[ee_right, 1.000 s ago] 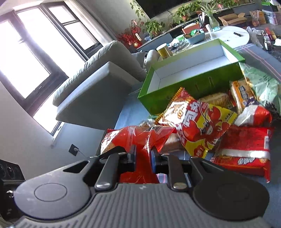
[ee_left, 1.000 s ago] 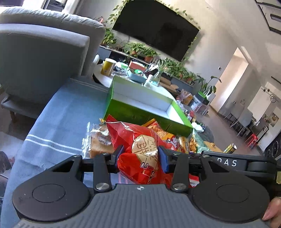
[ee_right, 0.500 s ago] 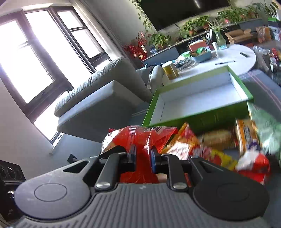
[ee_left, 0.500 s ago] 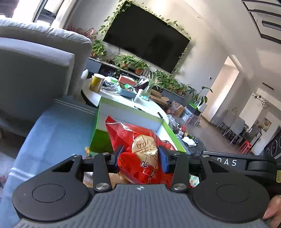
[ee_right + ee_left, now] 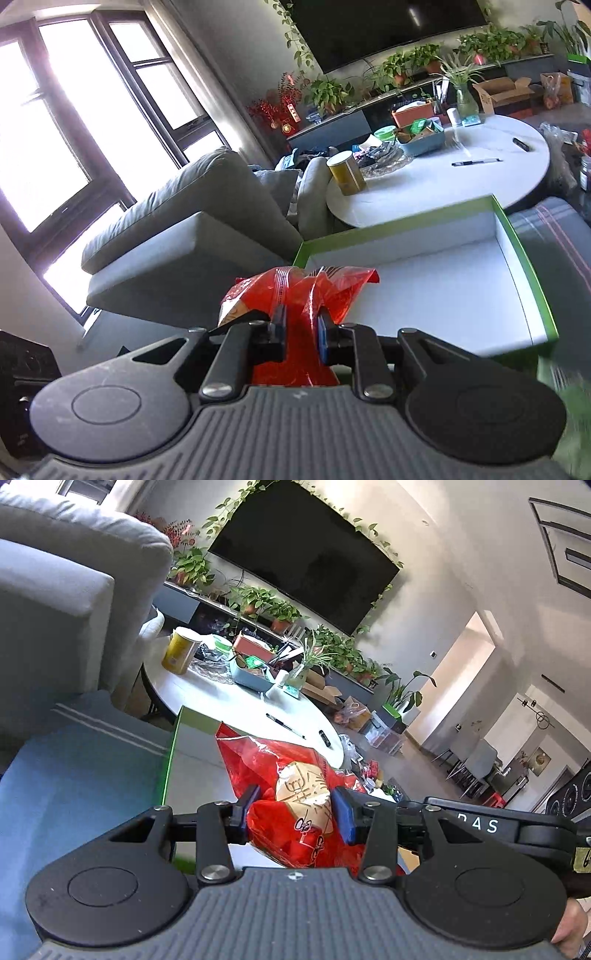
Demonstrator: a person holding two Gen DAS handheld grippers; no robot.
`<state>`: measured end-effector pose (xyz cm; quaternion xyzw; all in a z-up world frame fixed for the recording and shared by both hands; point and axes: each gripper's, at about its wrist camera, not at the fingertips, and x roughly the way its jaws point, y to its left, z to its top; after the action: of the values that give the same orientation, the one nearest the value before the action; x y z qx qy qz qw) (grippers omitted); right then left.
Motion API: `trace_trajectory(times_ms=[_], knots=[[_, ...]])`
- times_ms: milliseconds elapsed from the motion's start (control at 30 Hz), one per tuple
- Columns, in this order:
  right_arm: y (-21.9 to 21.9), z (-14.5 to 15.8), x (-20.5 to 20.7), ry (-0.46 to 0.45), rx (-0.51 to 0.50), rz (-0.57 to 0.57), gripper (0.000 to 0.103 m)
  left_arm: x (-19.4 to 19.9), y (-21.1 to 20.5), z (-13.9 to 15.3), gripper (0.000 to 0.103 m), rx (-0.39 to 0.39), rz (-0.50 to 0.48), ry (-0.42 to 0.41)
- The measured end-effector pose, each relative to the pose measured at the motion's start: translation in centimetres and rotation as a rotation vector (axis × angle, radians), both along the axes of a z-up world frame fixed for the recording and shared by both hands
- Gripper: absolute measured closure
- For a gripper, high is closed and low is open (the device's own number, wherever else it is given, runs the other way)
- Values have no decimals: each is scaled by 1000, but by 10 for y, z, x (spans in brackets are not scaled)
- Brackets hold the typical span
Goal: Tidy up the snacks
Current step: 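Carry the red bread bag into the green box and open both grippers, then grasp the cracker bag with the left gripper while the right grasps the crayfish chip bag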
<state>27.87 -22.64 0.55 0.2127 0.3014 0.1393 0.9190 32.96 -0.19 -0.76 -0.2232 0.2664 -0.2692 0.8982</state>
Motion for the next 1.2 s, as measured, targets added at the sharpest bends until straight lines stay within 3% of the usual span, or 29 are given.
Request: trace_trajectory(times_ms=[333,433,500,533,600,667,733,900,1033,1200], knots=[[-1,-18,78,88,-30,24,16,87,-9,-25,64,34,-21,109],[-2,-24,88,98,-43,11,16,99,-12,-31,63,46,-21,102],[-3,-27,90,86,-37,-10,16,101,-12,-29,54,77,29,119],[-2,-29,91,93,-32,-33,15,97,-11,-24,49,104,75,117],[2,-30,85,105,-79,-67,3,78,-2,-11,33,128,139,45],[4,-25,67,54,-151,-110,0,57,5,1,16,134,134,-45],[4,-18,47,-13,-203,-97,0,35,13,11,15,122,122,-89],[-7,4,-4,-91,-260,-101,0,-6,14,15,15,145,55,-73],[-15,10,-30,-71,-277,-81,0,-35,10,15,15,176,37,-75],[-22,8,-57,-14,-245,-72,0,-52,2,10,14,208,-56,-79]])
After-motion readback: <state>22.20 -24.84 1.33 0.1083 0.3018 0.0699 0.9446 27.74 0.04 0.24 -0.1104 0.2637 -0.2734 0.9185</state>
